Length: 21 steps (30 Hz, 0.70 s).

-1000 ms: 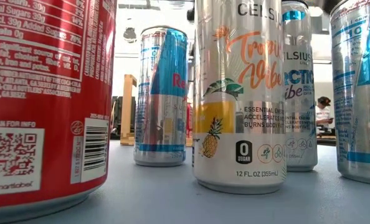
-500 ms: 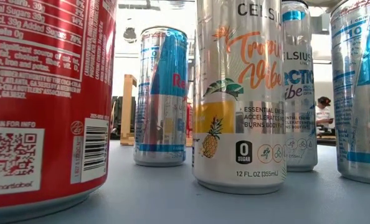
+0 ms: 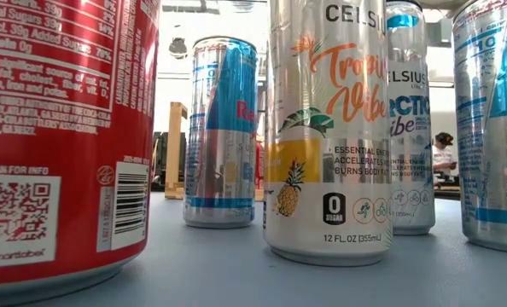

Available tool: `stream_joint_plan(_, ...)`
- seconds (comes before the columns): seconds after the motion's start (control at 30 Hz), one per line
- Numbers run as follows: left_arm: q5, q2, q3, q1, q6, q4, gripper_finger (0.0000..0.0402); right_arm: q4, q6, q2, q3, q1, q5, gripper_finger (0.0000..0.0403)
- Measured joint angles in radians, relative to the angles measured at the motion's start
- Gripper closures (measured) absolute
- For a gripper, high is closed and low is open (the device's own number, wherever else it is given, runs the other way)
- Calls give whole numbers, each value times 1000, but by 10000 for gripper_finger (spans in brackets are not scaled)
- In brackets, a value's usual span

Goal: Place canned beverage on shelf
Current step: Put the bottom middle left red soda can aligned with the red soda on the shelf

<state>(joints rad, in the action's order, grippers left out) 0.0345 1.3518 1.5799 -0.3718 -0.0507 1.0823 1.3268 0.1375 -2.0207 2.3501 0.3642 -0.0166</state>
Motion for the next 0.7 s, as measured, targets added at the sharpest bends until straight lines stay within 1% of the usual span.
stream_joint_plan(0.1,-3,0,0,-25,-23,3,67,-49,-46,-36,1,8,4,148)
stream_joint_plan(0.4,-3,0,0,-114,-30,39,67,-289,-37,-145,1,23,13,148)
stream_joint_plan(0.5,-2,0,0,-139,-61,53,67,-334,-39,-175,2,26,16,148)
stream_joint_plan(0.7,6,0,1,-198,-145,57,67,-394,-29,-212,1,71,13,147)
